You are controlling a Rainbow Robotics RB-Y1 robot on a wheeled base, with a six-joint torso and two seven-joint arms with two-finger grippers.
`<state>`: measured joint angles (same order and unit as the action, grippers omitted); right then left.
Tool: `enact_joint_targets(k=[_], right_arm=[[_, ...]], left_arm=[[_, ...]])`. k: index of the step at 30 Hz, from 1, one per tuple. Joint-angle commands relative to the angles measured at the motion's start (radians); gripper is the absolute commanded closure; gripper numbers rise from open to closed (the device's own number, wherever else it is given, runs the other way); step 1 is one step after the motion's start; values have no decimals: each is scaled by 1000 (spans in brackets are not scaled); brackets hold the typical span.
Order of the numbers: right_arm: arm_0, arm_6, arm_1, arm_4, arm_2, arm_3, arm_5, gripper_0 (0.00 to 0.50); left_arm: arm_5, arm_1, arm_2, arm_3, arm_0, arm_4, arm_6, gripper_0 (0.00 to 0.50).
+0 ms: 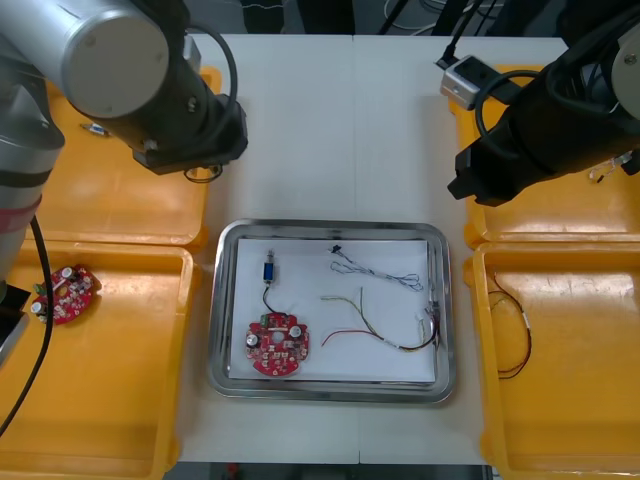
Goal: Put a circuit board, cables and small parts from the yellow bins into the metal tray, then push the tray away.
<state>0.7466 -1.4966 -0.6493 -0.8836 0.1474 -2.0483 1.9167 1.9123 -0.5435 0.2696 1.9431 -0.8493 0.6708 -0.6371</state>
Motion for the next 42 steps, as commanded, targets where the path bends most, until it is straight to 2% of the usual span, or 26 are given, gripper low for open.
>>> enact_joint_targets(k=[1, 9, 20, 25, 32, 42], right_arm=[[36, 107, -69, -20, -66, 5, 3, 0], [33, 131, -110, -26, -181, 125, 3, 0], [-58, 150, -173, 75, -285, 162, 3, 0], [-111, 165, -181, 97, -330, 162, 3, 0], [-214, 177, -184, 64, -422, 162, 3, 0], [-303, 188, -190, 49, -503, 123, 3, 0]], left_arm=[[8, 40, 97, 60, 4, -23, 108, 500], [8, 70, 238, 60, 4, -65, 221, 500], [4, 86, 355, 11, 12, -91, 309, 500], [-67, 91, 401, -33, 30, -132, 324, 500], [-151, 94, 454, -62, 53, -169, 343, 500], [-248, 94, 525, -67, 91, -203, 372, 500]])
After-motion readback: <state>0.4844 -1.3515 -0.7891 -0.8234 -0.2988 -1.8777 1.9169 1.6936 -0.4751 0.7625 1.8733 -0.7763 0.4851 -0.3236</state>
